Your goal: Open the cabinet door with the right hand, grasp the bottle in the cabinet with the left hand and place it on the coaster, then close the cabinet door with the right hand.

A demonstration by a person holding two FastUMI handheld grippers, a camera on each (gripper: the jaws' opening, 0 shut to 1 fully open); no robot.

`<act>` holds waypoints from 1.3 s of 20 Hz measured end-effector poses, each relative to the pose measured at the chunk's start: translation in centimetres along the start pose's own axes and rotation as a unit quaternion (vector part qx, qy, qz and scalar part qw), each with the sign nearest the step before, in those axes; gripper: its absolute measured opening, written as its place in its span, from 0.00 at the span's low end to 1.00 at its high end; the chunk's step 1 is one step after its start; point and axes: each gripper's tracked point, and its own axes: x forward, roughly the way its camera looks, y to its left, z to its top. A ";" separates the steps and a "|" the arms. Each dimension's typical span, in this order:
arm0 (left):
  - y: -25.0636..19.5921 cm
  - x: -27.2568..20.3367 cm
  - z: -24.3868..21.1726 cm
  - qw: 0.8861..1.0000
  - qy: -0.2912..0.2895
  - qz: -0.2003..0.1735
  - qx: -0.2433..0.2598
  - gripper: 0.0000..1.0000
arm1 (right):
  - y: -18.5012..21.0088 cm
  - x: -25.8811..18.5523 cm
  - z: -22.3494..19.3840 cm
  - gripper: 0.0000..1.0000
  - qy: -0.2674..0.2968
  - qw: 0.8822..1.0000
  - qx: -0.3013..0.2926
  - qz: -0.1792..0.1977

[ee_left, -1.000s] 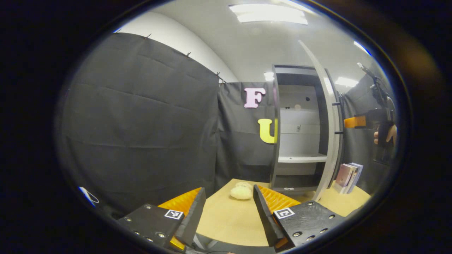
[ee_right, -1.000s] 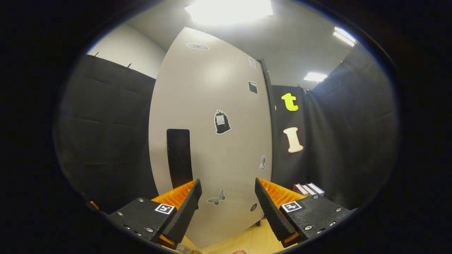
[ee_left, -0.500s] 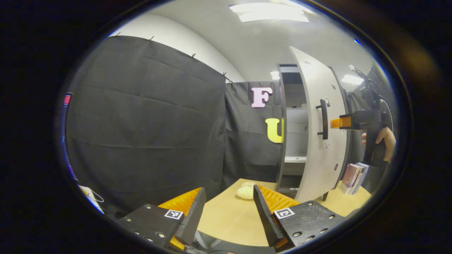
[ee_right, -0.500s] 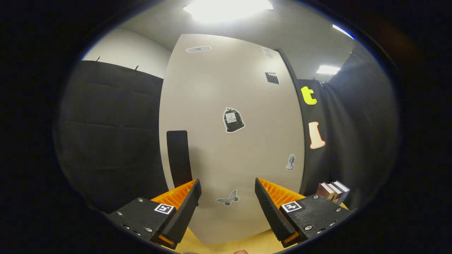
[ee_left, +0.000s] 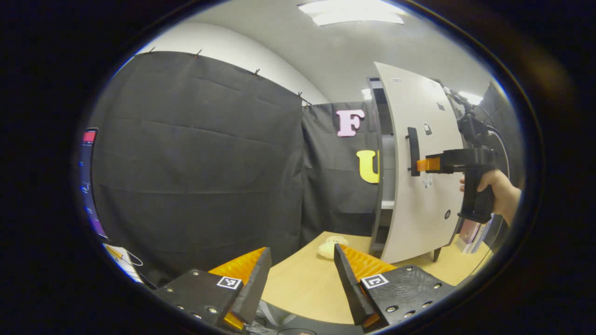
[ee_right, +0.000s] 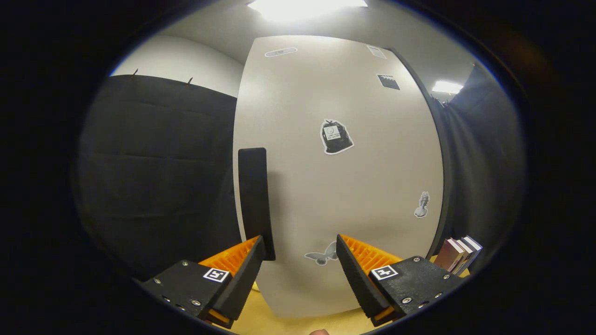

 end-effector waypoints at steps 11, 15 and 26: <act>-8.5 5.0 4.9 0.995 -0.037 -0.092 0.011 0.83 | -5.6 -8.2 2.6 0.95 -0.042 0.998 -0.030 -0.033; -10.7 5.1 6.0 0.989 -0.038 -0.144 0.000 0.77 | -8.5 -12.6 3.1 0.94 -0.050 0.995 -0.026 -0.086; -13.2 3.6 7.7 0.975 -0.056 -0.213 -0.003 0.83 | -14.0 -23.3 1.2 0.94 -0.058 0.978 -0.023 -0.200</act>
